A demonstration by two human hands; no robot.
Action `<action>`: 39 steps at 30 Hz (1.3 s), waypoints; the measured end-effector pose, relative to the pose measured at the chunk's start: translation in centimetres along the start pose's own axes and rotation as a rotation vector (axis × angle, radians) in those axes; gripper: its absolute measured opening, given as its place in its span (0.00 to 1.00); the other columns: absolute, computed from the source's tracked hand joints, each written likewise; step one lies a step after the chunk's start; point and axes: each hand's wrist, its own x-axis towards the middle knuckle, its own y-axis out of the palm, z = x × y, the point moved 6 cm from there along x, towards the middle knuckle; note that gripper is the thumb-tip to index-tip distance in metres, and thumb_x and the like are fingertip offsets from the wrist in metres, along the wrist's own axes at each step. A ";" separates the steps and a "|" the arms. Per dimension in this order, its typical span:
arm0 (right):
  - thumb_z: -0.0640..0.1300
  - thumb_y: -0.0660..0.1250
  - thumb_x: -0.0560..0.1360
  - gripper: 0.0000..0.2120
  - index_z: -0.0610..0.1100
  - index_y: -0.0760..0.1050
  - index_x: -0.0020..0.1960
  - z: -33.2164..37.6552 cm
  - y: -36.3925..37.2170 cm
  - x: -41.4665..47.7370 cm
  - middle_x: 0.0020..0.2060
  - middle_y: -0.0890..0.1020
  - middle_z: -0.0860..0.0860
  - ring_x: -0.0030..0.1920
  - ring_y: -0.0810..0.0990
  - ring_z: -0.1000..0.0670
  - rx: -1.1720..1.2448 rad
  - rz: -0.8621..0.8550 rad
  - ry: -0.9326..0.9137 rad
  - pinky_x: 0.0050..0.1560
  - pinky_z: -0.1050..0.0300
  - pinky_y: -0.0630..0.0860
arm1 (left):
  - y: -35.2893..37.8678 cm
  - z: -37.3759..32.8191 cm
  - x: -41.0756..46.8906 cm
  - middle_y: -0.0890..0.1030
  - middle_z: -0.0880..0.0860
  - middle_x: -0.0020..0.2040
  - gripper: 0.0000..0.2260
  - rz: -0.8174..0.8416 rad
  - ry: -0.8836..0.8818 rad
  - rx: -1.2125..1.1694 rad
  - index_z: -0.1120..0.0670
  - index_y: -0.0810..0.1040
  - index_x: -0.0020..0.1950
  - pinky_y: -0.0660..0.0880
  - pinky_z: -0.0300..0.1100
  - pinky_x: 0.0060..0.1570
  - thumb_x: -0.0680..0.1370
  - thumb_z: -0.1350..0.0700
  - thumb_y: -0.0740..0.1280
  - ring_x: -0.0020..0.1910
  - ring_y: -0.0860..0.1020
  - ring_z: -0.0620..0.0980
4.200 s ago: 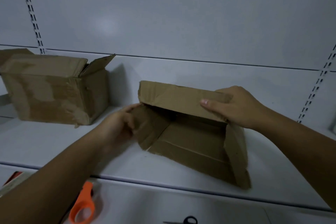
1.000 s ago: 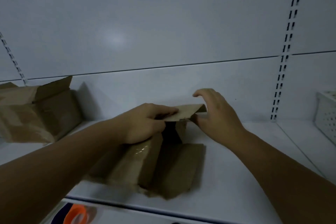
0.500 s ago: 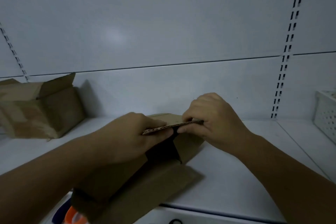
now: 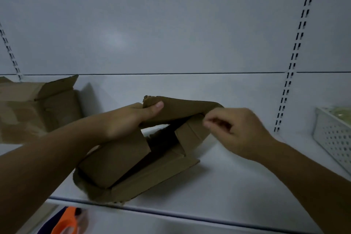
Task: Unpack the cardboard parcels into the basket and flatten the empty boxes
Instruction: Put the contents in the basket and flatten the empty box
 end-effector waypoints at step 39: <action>0.52 0.66 0.75 0.08 0.48 0.76 0.50 6.3 6.5 -4.0 0.19 0.75 0.56 0.20 0.72 0.60 0.561 0.475 0.874 0.22 0.67 0.66 | 6.0 -2.1 0.3 0.82 0.46 0.56 0.21 0.564 0.092 0.010 0.47 0.79 0.56 0.73 0.38 0.57 0.72 0.37 0.59 0.56 0.79 0.44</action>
